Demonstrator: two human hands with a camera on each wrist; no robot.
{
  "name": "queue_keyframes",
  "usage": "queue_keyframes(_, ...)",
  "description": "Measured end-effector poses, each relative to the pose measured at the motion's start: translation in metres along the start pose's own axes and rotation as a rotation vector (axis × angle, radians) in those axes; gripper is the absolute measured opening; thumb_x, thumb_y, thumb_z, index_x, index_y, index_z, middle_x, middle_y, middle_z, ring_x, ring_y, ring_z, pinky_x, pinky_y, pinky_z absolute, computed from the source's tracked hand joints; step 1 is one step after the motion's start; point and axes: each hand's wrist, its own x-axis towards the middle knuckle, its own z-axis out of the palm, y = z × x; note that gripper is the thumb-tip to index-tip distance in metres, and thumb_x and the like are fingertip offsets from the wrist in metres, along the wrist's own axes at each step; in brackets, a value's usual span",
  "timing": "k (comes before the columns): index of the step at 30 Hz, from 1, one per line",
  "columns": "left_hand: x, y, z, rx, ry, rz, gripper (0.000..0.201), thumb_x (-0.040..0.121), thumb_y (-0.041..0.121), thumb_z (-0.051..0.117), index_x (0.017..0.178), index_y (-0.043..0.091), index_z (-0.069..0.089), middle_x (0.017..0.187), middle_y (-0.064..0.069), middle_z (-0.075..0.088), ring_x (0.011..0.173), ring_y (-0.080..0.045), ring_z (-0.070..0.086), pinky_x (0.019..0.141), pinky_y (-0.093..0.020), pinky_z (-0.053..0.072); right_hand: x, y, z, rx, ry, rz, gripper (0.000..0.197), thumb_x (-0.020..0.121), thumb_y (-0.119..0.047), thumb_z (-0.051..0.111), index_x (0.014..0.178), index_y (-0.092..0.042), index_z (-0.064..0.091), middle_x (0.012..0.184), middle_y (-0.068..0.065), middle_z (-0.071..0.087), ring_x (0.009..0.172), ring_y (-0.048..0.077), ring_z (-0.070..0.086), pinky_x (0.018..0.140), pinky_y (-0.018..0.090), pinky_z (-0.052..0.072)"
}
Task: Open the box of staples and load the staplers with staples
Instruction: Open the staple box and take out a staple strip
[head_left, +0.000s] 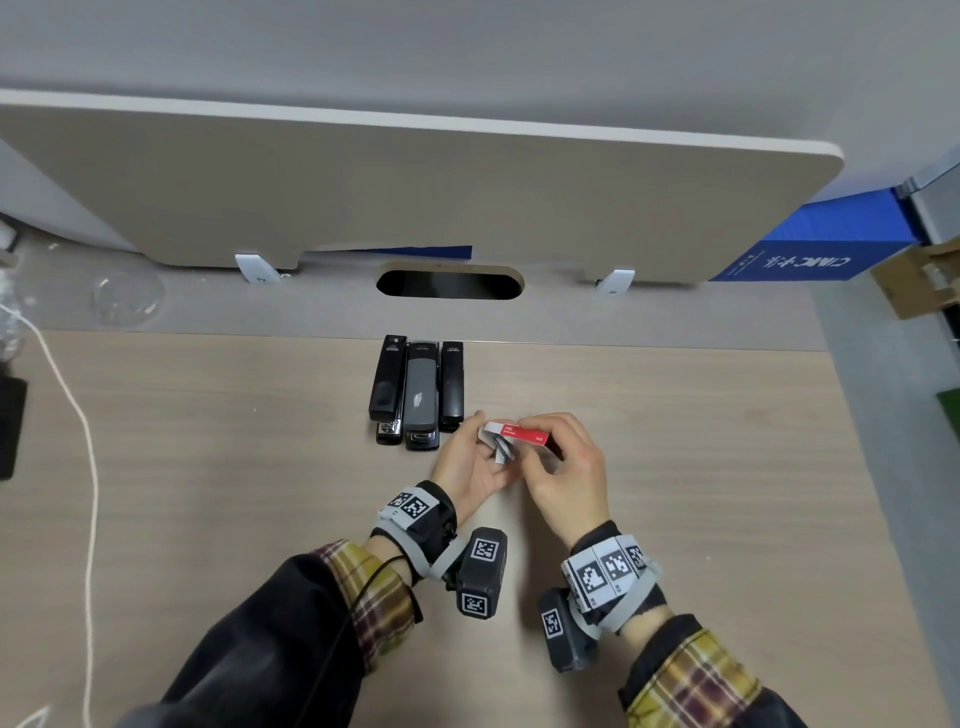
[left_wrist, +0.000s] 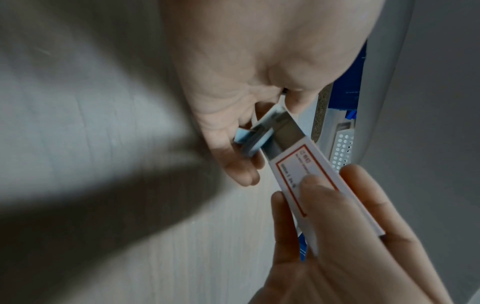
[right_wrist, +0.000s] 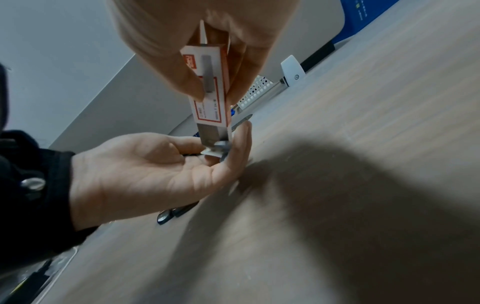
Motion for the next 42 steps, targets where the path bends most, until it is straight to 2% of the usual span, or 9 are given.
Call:
queue_keyframes(3,-0.002,-0.001,0.000,0.008,-0.036,0.018,0.030,0.096,0.024,0.041,0.107,0.002,0.058,0.088,-0.015,0.070,0.085,-0.028,0.066,0.072,-0.039,0.060,0.000,-0.001,-0.002,0.096,0.032,0.140,0.033,0.080,-0.007,0.065,0.107,-0.026,0.065,0.103,-0.011,0.067,0.096,0.007,0.064,0.086,0.034,0.054)
queue_keyframes(11,-0.003,-0.008,-0.005,0.083,-0.057,0.015,0.019,0.091,0.012,0.043,0.096,0.003,0.059,0.082,-0.014,0.064,0.063,-0.024,0.060,0.061,-0.033,0.052,0.001,0.002,-0.004,0.113,0.113,0.228,0.038,0.081,-0.006,0.066,0.115,-0.024,0.062,0.101,-0.011,0.066,0.088,0.000,0.062,0.080,0.021,0.050)
queue_keyframes(18,-0.002,-0.007,-0.002,0.011,-0.041,0.040,0.047,0.097,0.031,0.042,0.065,0.015,0.074,0.069,-0.005,0.064,0.067,-0.017,0.050,0.069,-0.031,0.042,-0.011,-0.010,0.004,-0.128,-0.054,-0.136,0.027,0.074,-0.001,0.063,0.093,-0.020,0.062,0.098,-0.010,0.064,0.096,0.009,0.058,0.079,0.028,0.048)
queue_keyframes(23,0.001,0.001,-0.001,-0.100,-0.018,0.026,0.026,0.091,0.019,0.041,0.096,0.004,0.062,0.077,-0.010,0.063,0.071,-0.021,0.053,0.071,-0.033,0.044,-0.011,-0.007,0.002,-0.270,-0.069,-0.227,0.025,0.070,-0.001,0.065,0.087,-0.019,0.062,0.099,-0.012,0.062,0.093,0.012,0.055,0.069,0.026,0.046)
queue_keyframes(27,0.001,0.001,-0.002,-0.087,-0.032,0.033,0.021,0.089,0.012,0.046,0.103,0.009,0.062,0.076,-0.008,0.062,0.064,-0.018,0.057,0.072,-0.033,0.048,-0.006,-0.004,0.001,-0.177,-0.027,-0.121,0.024,0.073,-0.002,0.065,0.087,-0.022,0.061,0.095,-0.013,0.062,0.092,0.011,0.057,0.073,0.026,0.047)
queue_keyframes(30,0.002,-0.001,-0.002,0.050,-0.065,0.070,0.019,0.088,0.001,0.046,0.091,0.010,0.062,0.077,-0.008,0.064,0.063,-0.017,0.062,0.068,-0.031,0.048,-0.004,-0.001,0.002,-0.056,-0.040,0.022,0.020,0.077,-0.008,0.067,0.088,-0.025,0.062,0.093,-0.015,0.062,0.090,0.005,0.059,0.075,0.023,0.047)
queue_keyframes(33,0.002,-0.003,-0.003,0.222,-0.055,0.106,0.018,0.090,-0.002,0.044,0.087,0.005,0.060,0.072,-0.011,0.065,0.054,-0.018,0.056,0.049,-0.026,0.046,-0.003,0.007,0.003,0.099,0.028,0.231,0.025,0.075,-0.001,0.064,0.088,-0.022,0.063,0.088,-0.010,0.066,0.082,0.004,0.061,0.074,0.022,0.048)
queue_keyframes(36,0.002,-0.004,-0.005,0.290,-0.009,0.138,0.015,0.091,-0.003,0.044,0.094,0.001,0.058,0.069,-0.011,0.065,0.048,-0.017,0.049,0.042,-0.024,0.040,-0.002,0.019,0.004,0.211,0.078,0.380,0.028,0.072,0.007,0.061,0.084,-0.018,0.064,0.082,-0.005,0.068,0.074,0.010,0.062,0.070,0.029,0.051)
queue_keyframes(42,0.003,0.000,-0.006,0.306,0.044,0.158,0.018,0.090,-0.003,0.037,0.085,0.002,0.053,0.060,-0.010,0.059,0.047,-0.020,0.048,0.042,-0.024,0.040,-0.005,0.023,0.002,0.198,0.083,0.367,0.029,0.074,0.007,0.060,0.084,-0.019,0.065,0.083,-0.006,0.068,0.073,0.006,0.060,0.069,0.023,0.048)
